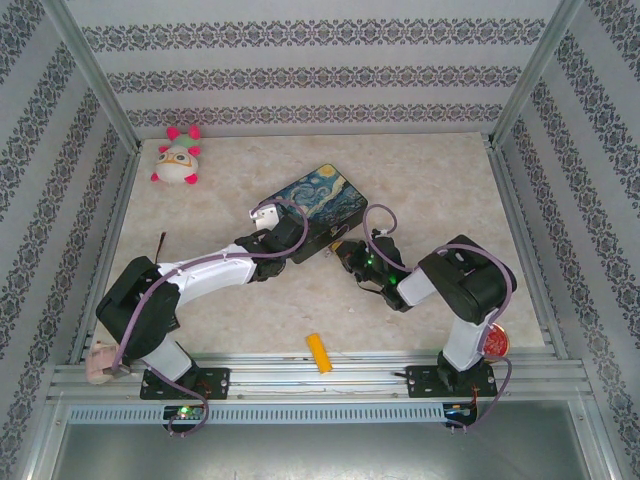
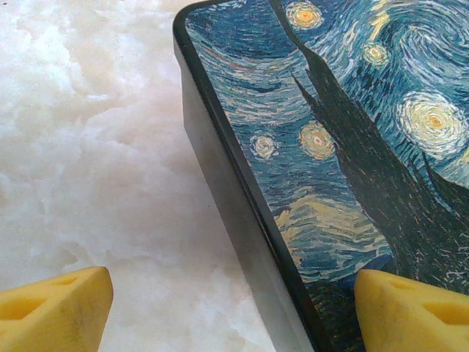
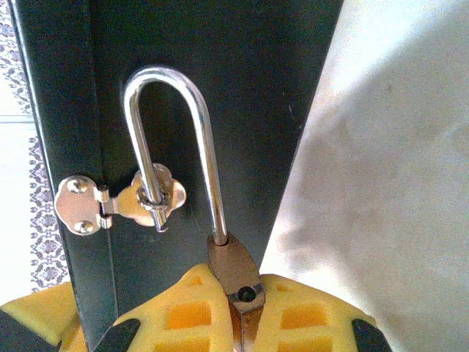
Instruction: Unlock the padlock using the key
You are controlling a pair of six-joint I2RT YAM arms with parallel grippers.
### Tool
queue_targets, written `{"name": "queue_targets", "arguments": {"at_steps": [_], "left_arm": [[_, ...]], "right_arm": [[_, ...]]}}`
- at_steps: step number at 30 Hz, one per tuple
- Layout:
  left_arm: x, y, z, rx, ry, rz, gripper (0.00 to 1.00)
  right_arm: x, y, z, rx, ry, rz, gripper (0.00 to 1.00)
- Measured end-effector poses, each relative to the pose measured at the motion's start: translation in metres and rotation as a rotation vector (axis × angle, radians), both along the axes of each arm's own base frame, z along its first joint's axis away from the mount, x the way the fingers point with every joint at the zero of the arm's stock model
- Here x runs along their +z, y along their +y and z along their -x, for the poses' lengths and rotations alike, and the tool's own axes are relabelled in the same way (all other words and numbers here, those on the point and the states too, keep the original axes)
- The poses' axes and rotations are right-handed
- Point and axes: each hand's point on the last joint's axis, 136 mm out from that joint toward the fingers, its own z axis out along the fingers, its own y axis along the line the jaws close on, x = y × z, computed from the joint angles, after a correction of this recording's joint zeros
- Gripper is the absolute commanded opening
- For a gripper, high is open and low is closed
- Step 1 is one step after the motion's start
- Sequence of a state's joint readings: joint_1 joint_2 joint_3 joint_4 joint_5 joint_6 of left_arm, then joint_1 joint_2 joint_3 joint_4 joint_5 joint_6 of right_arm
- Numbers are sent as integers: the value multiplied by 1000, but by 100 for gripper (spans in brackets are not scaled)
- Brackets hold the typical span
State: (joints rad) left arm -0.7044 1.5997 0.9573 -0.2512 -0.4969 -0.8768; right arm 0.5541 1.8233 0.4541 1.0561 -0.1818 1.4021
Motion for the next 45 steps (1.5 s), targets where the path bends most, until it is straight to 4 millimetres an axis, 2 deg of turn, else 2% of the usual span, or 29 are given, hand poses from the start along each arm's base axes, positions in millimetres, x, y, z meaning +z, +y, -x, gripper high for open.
{"name": "queue_targets", "arguments": {"at_steps": [9, 21, 24, 30, 39, 45], "left_arm": [[0, 1, 1, 1, -2, 1, 82], [0, 7, 0, 13, -2, 6, 77], [0, 10, -1, 20, -2, 9, 75], [0, 30, -2, 65, -5, 0, 73], [0, 40, 0, 84, -11, 7, 70], [0, 45, -2, 81, -10, 14, 63]], "right_arm": [[-3, 1, -9, -32, -2, -29, 0], [0, -2, -5, -33, -8, -30, 0], [4, -7, -3, -39, -19, -32, 0], [6, -31, -10, -115, -32, -14, 0], [14, -35, -7, -115, -61, -3, 0], [24, -44, 7, -102, -88, 31, 0]]}}
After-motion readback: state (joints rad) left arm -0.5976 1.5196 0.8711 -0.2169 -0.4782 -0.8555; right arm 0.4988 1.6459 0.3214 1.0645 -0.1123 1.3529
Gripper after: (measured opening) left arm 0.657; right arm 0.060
